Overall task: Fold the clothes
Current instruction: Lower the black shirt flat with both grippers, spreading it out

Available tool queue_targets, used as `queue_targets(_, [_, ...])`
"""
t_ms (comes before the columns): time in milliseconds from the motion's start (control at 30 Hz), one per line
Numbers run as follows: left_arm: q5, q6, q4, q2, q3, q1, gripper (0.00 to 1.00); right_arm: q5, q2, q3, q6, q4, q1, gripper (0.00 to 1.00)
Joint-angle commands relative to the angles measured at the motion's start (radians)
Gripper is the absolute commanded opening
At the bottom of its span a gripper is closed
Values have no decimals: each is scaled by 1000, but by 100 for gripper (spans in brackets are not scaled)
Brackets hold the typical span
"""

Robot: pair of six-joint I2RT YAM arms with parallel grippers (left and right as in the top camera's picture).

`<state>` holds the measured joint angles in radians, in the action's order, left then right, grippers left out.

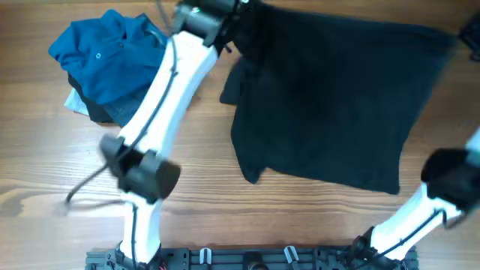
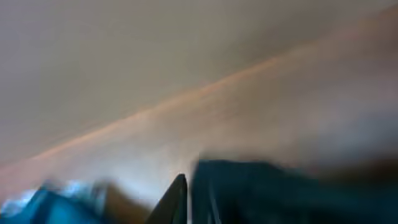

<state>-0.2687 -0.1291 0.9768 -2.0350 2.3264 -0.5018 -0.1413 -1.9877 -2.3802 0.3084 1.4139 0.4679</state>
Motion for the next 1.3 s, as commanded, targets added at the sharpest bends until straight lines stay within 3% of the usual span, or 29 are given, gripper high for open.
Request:
queue_targets(0, [62,34,-253,-236,11,55,58,43,-209,-2,-18,-157,-23,70])
queue_targets(33, [49,34,-256,-237,11,55,89,37,-214,-2,-17,-158,-16,76])
queue_targets(67, [23,34,-254,-237,11,55,100,37,-213,-2,-18,-156,-7,77])
queue_targets(233, [-38,34,-61,-135,11,55,100,9,-172,-2,-60,1,44,79])
queue_targets(333, [-36,102,70,-89,11,55,100,-57,-174,9,-108,58,29,70])
queue_targets(433, [-23,150,192,-71,11,55,96,-113,-175,58,-130,19,-25,50])
queue_targets(500, [7,149,261,-60,11,50,78,-156,-177,120,-189,-55,-82,23])
queue_targets(567, [14,149,325,-38,11,34,61,-178,-182,216,-203,-161,-157,4])
queue_targets(600, [14,150,346,-26,11,26,51,-176,-184,274,-204,-230,-194,4])
queue_targets(700, [19,208,401,31,11,-3,43,-166,-184,450,-196,-446,-278,4])
queue_targets(900, [137,254,475,158,11,-17,53,-79,-212,653,-69,-675,-321,4])
queue_targets(1167, [161,295,480,244,11,-18,60,-74,-338,668,-64,-748,-320,4])
queue_targets(1267, [161,295,480,251,11,-18,61,69,-376,668,5,-739,-314,4])
